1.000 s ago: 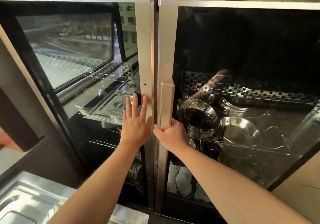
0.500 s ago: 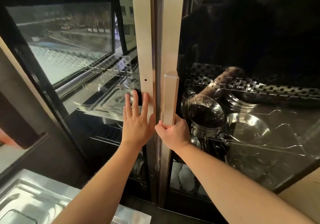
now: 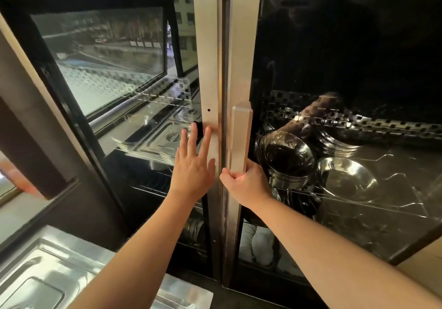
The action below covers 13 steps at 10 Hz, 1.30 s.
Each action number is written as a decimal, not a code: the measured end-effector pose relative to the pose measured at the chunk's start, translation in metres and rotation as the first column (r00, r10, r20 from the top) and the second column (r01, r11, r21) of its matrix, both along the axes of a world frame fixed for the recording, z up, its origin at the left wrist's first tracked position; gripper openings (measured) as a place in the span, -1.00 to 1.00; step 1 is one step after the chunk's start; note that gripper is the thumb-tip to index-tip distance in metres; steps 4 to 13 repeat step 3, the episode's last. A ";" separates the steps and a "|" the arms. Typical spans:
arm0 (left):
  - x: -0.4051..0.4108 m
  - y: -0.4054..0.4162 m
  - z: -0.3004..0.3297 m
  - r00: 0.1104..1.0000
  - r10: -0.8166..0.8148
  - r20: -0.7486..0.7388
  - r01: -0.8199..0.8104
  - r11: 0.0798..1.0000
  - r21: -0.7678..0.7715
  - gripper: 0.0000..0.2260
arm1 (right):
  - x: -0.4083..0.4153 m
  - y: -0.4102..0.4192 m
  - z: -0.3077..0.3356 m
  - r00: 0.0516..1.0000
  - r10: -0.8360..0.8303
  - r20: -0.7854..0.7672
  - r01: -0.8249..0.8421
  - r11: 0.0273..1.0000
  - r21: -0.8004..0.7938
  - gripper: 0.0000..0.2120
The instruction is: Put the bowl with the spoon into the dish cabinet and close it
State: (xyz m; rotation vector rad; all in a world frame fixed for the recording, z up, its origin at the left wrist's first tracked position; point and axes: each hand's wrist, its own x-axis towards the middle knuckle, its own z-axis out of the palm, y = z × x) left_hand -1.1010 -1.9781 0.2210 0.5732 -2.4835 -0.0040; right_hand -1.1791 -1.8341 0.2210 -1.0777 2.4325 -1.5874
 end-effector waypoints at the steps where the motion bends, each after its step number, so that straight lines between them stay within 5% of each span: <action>1: 0.014 0.005 0.016 1.000 -0.019 0.011 0.017 0.989 0.145 -0.31 | 0.001 0.013 0.017 0.970 0.169 0.174 -0.197 0.967 0.159 -0.83; 2: 0.027 0.007 0.039 0.999 -0.023 -0.049 0.033 0.977 0.210 -0.37 | -0.002 0.042 0.066 0.968 0.190 0.164 -0.238 0.902 0.359 -0.67; 3: 0.041 0.011 0.062 0.998 -0.016 -0.064 0.031 0.970 0.241 -0.45 | 0.009 0.087 0.129 0.972 0.234 0.014 -0.225 0.911 0.345 -0.54; 13: 0.041 0.011 0.062 0.998 -0.016 -0.064 0.031 0.970 0.241 -0.45 | 0.009 0.087 0.129 0.972 0.234 0.014 -0.225 0.911 0.345 -0.54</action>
